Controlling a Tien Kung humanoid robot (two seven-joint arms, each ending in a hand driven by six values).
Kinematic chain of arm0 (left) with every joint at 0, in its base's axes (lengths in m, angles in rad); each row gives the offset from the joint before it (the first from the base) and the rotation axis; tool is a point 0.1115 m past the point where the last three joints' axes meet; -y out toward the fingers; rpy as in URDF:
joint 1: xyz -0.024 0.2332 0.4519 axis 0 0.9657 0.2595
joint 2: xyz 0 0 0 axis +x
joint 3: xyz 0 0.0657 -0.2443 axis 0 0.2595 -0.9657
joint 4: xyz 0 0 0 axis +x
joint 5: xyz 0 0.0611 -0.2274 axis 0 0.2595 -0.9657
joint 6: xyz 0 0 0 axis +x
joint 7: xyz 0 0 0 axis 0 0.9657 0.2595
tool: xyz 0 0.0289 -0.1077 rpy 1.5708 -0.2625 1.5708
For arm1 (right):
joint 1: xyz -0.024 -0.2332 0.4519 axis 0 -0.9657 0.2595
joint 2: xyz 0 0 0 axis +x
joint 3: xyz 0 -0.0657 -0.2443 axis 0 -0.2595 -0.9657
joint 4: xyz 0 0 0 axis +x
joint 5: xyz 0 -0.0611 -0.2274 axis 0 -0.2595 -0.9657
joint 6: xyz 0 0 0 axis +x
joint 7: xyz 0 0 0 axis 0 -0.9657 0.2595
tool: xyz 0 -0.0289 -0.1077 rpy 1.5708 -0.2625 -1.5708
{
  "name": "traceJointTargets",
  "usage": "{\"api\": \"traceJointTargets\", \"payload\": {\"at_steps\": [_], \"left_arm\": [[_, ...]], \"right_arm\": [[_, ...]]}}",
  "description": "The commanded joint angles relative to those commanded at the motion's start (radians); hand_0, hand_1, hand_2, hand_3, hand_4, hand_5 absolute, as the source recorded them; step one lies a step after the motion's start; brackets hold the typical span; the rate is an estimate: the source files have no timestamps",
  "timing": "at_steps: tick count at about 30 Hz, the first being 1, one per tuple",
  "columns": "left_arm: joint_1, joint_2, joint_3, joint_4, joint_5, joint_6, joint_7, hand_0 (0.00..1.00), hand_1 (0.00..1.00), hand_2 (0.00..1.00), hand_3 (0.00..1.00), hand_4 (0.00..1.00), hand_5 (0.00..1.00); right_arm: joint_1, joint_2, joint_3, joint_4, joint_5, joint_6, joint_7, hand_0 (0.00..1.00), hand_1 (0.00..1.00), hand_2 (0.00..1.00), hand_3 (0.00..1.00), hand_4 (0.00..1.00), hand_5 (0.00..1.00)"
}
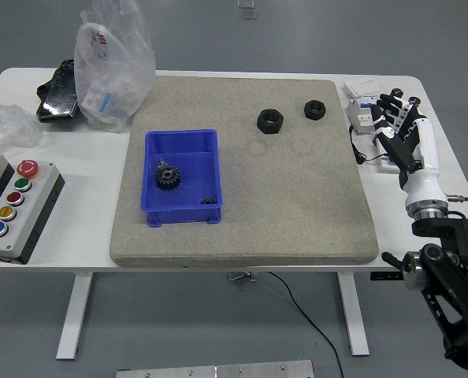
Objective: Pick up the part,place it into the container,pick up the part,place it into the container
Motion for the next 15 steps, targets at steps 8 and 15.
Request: {"api": "traceJointTargets", "payload": {"at_steps": [8,15], "left_arm": [[0.004,-0.002,-0.004,0.0,0.002,0.0,0.003,0.662,0.58,0.57,0.634,0.753,0.366],[0.006,-0.005,-0.005,0.0,0.0,0.0,0.002,0.661,0.579,0.571,0.637,0.754,0.366]], "right_arm": [[-0.013,0.005,0.007,0.003,-0.002,0.001,0.002,0.698,0.699,0.734,0.688,0.733,0.442],[-0.008,0.001,0.011,0.002,-0.004,0.0,0.002,0.701,0.698,0.734,0.689,0.727,0.445]]}}
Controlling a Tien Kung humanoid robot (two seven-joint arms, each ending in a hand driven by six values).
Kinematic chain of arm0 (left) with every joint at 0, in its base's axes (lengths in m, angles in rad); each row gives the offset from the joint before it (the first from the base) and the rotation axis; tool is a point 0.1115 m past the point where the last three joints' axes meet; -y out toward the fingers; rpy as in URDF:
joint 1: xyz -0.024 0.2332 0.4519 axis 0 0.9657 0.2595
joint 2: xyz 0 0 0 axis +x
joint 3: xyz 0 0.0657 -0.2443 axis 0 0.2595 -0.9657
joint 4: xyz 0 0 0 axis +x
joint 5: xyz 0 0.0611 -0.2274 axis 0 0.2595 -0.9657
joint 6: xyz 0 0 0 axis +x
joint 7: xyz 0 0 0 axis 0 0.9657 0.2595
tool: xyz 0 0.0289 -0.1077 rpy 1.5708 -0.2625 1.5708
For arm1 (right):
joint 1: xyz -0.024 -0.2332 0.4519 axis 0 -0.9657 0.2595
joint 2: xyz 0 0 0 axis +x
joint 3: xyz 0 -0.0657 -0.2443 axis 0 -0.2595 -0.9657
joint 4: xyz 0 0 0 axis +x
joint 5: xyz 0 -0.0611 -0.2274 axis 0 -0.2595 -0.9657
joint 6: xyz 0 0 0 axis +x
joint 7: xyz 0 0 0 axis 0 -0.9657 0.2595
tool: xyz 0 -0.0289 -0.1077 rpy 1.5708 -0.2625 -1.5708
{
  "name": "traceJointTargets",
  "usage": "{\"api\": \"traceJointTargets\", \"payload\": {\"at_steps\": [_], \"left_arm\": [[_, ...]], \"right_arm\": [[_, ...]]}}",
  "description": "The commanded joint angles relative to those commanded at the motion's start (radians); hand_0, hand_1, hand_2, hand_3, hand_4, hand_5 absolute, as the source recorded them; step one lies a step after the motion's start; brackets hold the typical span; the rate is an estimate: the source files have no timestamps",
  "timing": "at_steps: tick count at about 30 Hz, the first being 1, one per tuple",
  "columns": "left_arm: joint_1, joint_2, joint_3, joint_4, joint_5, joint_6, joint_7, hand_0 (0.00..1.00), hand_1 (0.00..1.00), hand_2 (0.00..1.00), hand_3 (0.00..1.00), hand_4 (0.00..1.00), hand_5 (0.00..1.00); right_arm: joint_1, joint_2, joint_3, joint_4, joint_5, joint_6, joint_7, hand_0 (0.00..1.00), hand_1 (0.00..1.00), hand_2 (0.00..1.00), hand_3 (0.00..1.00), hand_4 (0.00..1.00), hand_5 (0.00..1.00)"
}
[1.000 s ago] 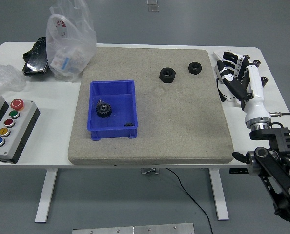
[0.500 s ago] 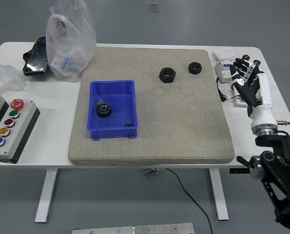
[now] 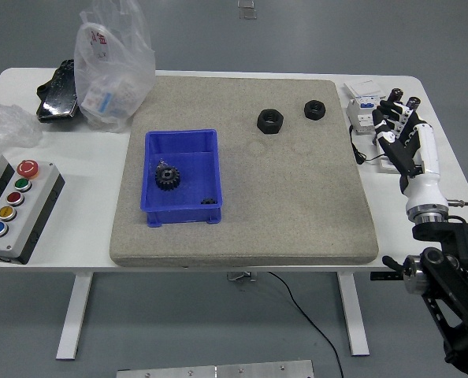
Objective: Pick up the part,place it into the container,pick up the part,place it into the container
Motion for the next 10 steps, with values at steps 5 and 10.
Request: {"api": "traceJointTargets", "payload": {"at_steps": [5,10], "left_arm": [[0.003,-0.003,-0.002,0.0,0.001,0.0,0.001,0.662,0.58,0.571,0.636,0.754,0.366],[0.001,-0.003,-0.001,0.0,-0.002,0.0,-0.001,0.662,0.58,0.571,0.636,0.754,0.366]], "right_arm": [[0.002,0.001,0.0,0.001,-0.002,0.0,0.0,0.702,0.698,0.734,0.689,0.722,0.453],[0.002,0.0,0.007,0.003,-0.003,0.001,0.0,0.702,0.698,0.734,0.689,0.722,0.453]]}}
